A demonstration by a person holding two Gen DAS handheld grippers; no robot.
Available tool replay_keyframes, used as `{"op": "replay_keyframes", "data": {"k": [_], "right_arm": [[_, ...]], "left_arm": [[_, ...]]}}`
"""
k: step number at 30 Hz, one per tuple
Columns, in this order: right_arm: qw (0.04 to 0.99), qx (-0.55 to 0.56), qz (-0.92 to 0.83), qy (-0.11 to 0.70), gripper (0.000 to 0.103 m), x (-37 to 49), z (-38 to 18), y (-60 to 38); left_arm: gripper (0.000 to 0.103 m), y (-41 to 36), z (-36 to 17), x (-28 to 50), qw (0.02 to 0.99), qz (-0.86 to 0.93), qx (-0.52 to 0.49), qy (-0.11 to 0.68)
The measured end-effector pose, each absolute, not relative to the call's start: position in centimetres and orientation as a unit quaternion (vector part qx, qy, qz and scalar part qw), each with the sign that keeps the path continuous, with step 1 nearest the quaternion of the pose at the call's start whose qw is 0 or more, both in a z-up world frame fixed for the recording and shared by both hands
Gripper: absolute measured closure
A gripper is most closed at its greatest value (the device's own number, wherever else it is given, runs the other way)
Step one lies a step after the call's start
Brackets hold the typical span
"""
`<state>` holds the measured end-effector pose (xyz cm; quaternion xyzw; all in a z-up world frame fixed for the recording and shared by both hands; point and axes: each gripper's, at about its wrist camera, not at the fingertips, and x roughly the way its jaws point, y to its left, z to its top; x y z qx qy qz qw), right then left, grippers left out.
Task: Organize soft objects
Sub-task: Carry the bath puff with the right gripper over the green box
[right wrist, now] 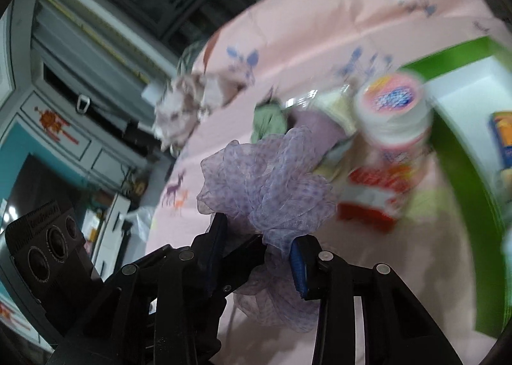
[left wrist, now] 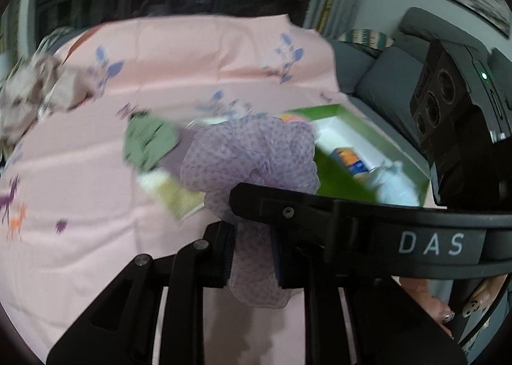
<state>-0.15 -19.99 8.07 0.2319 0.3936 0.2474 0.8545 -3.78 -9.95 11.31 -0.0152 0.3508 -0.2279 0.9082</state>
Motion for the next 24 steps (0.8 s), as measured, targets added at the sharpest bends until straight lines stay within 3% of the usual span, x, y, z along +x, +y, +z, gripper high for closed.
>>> {"op": "replay_keyframes", "data": {"k": [6,17,24], "right_arm": [[0.870,0.299,0.214,0.328,0.082,-1.1,10.0,-27.2],[0.892,0.375,0.096,0.235,0.084,-3.9,10.5,-37.1],[0.888,0.399,0.018,0.228,0.084,-4.4,9.6,-40.5]], "left_arm": [[0.087,-15.2,13.6,-2.7,0.911,-0.260,0.023,0.320],[0.085,-24.5,14.1,-0.8,0.886,-0.340,0.047,0.312],[0.084,-28.0,12.7,0.6,0.870,-0.356,0.043,0.338]]}}
